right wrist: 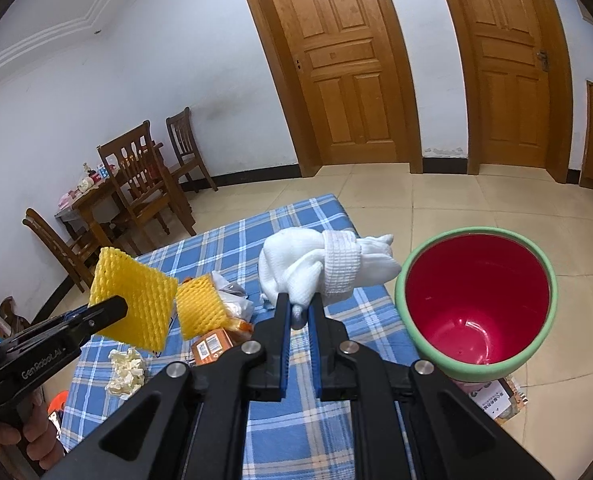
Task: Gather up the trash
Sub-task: 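Lift the white cloth with the right tool and carry it over the red bucket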
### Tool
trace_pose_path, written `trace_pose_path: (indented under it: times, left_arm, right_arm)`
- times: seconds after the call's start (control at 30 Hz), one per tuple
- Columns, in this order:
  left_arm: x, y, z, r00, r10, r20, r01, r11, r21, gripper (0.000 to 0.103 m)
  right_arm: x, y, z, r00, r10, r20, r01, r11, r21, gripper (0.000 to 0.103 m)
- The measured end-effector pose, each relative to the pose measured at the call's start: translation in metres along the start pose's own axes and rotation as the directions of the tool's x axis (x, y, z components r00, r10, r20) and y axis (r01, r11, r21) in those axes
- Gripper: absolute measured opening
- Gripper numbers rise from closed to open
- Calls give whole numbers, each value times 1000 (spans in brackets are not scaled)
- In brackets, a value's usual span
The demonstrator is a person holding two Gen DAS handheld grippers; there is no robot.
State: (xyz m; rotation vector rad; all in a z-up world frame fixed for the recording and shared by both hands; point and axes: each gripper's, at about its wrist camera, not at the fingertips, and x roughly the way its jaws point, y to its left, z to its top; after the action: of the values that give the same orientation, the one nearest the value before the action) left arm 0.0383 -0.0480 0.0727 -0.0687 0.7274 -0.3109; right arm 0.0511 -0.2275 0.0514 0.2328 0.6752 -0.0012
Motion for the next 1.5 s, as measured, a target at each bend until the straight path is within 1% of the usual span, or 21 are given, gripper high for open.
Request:
trace_pose_path:
  times: [0.43, 0.9, 1.27, 1.5]
  left_arm:
    - [16, -15, 3, 1000, -7, -26, 8, 1000, 23, 13]
    - [22, -29, 5, 999, -5, -34, 6, 999, 50, 13]
    - [28, -60, 17, 999, -17, -28, 20, 993, 114, 13]
    - [46, -89, 23, 998, -40, -48, 47, 986, 158, 13]
  right_arm:
    - [-4, -15, -2, 999, -46, 1, 46, 999, 26, 10]
    - [-7, -21, -2, 998, -61, 6, 61, 997, 46, 10]
    - [-10, -41, 3, 996, -87, 23, 85, 994, 74, 10]
    - [-15, -69, 5, 992, -122, 34, 117, 987, 110, 10]
